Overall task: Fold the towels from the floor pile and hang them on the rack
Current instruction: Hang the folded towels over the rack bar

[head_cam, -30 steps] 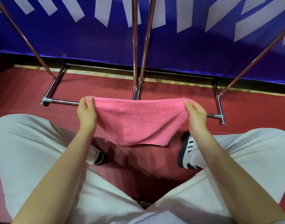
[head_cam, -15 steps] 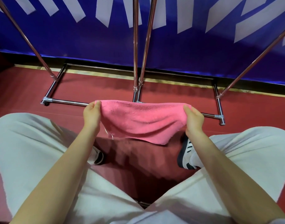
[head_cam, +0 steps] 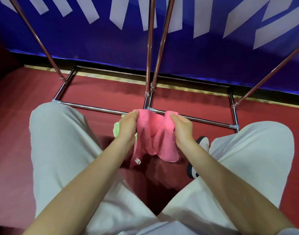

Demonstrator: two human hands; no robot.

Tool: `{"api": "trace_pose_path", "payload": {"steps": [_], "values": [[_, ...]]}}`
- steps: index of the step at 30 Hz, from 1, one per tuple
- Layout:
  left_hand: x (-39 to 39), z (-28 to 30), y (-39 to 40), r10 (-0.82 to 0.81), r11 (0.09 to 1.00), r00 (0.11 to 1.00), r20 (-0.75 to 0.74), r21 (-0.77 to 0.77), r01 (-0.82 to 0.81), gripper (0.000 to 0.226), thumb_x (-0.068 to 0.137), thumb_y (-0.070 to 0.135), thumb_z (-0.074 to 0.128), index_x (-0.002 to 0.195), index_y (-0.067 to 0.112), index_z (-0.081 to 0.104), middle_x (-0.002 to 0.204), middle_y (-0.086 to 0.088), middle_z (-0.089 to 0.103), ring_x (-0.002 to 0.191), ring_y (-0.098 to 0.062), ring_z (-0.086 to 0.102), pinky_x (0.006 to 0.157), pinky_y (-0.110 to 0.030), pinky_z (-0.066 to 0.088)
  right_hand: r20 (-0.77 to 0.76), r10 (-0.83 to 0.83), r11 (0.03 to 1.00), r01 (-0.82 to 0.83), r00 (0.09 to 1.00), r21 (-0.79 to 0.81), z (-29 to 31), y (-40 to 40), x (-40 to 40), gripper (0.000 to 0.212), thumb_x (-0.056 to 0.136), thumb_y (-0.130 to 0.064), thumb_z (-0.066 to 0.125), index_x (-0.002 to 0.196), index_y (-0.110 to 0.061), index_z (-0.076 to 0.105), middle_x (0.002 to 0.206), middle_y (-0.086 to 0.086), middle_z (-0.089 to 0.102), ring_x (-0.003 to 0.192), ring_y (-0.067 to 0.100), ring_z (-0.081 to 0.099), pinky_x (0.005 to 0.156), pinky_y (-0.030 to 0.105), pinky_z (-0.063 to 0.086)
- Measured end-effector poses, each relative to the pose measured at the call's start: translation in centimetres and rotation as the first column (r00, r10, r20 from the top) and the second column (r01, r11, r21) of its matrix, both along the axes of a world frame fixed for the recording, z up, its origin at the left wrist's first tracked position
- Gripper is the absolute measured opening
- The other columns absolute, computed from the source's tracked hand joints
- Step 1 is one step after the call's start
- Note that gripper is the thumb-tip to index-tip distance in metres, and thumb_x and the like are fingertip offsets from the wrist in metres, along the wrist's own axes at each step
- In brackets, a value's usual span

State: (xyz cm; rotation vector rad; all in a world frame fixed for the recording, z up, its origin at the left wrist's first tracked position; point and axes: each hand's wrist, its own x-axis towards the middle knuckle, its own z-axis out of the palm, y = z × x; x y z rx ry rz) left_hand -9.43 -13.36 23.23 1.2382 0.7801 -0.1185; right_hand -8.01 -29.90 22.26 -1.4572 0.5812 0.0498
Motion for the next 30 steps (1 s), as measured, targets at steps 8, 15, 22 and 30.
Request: {"api": "trace_pose_path", "payload": {"steps": [8,15,22,30], "values": [[-2.1,3.9,-4.3,0.036,0.997,0.991,0.126,-0.075,-0.027,0.017,0.096,0.011,0.055,0.083,0.014,0.064,0.042,0.020,0.057,0.041,0.010,0.053,0.045,-0.006,0.042,0.206,0.217,0.967,-0.182,0.954,-0.179,1.8,3.0,-1.2,0.024,0.091,-0.007,0.058,0.112,-0.004,0.069,0.104,-0.005,0.068,0.092,-0.003,0.061,0.084,0.005,0.044],[-0.9,4.4,-3.1,0.051,0.981,0.996,0.067,-0.191,-0.037,0.030,0.100,0.017,0.049,0.118,-0.002,0.063,0.087,-0.008,0.070,0.071,-0.013,0.067,0.069,-0.025,0.057,0.250,0.411,0.908,-0.370,0.876,-0.198,3.1,3.0,-0.8,0.031,0.098,-0.005,0.044,0.119,-0.014,0.064,0.116,0.011,0.063,0.080,0.007,0.068,0.072,0.021,0.055],[-0.9,4.4,-2.9,0.028,0.967,0.993,0.117,-0.256,0.003,0.026,0.100,0.012,0.048,0.109,-0.005,0.065,0.080,-0.008,0.070,0.064,-0.009,0.069,0.056,-0.018,0.054,0.273,0.503,0.825,-0.362,0.820,-0.433,3.5,2.4,0.4,0.020,0.088,-0.010,0.063,0.095,-0.027,0.071,0.075,0.005,0.061,0.065,0.010,0.056,0.064,0.027,0.050],[-0.8,4.2,-2.1,0.012,0.883,1.000,0.002,-0.469,-0.010,0.016,0.097,0.016,0.055,0.093,0.005,0.066,0.084,-0.009,0.069,0.068,-0.015,0.070,0.056,-0.025,0.058,0.363,0.642,0.645,-0.220,0.675,-0.732,3.1,2.2,0.6,0.005,0.083,-0.020,0.069,0.085,-0.019,0.073,0.100,-0.012,0.051,0.103,0.007,0.047,0.087,0.019,0.040]]}}
